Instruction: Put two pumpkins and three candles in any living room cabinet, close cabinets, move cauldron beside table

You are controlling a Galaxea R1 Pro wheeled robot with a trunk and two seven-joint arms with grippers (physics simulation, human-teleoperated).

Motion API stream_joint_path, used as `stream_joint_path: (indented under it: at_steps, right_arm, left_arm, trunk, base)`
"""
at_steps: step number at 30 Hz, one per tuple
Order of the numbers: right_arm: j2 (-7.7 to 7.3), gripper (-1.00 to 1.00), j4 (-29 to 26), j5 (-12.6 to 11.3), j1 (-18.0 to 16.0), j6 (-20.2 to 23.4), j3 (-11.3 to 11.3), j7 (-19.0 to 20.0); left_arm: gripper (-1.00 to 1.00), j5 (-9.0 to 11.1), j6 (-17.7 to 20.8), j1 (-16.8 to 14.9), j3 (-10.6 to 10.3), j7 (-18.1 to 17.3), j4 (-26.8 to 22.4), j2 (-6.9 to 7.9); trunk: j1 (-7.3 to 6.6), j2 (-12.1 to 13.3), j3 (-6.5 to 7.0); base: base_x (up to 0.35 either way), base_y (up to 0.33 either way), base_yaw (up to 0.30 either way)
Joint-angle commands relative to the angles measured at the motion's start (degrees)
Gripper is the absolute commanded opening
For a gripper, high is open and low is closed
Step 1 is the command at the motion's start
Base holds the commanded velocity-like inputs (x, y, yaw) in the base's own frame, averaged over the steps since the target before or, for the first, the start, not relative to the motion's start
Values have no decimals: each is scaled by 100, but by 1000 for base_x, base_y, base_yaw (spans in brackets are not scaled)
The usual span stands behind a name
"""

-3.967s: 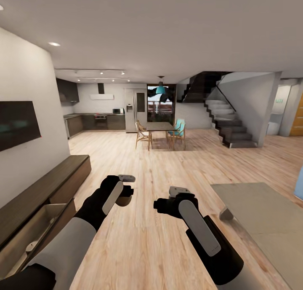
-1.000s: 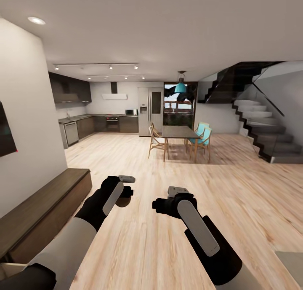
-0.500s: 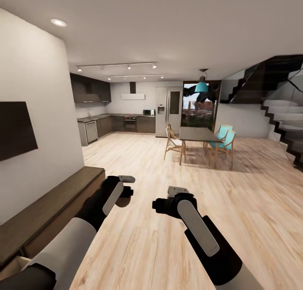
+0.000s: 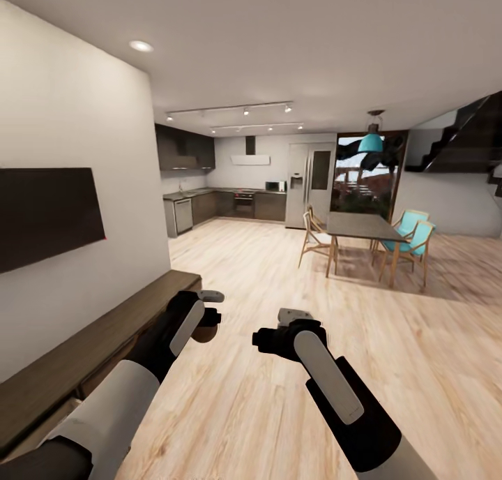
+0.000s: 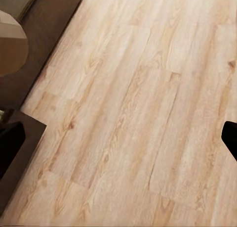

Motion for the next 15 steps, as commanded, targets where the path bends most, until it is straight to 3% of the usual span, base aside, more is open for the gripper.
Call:
stream_joint_path:
  at_steps: [1, 15]
  right_arm:
    - [0, 100, -4, -48, -5, 39, 0, -57]
    - [0, 100, 3, -45, -8, 41, -2, -53]
  left_arm:
    - [-100, 42, 10, -6, -13, 63, -1, 1]
    - [-100, 49, 5, -5, -13, 58, 10, 1]
  trunk:
    - [2, -6, -5]
    - [2, -6, -5]
  base:
    - [1, -1, 287]
    - [0, 0, 287]
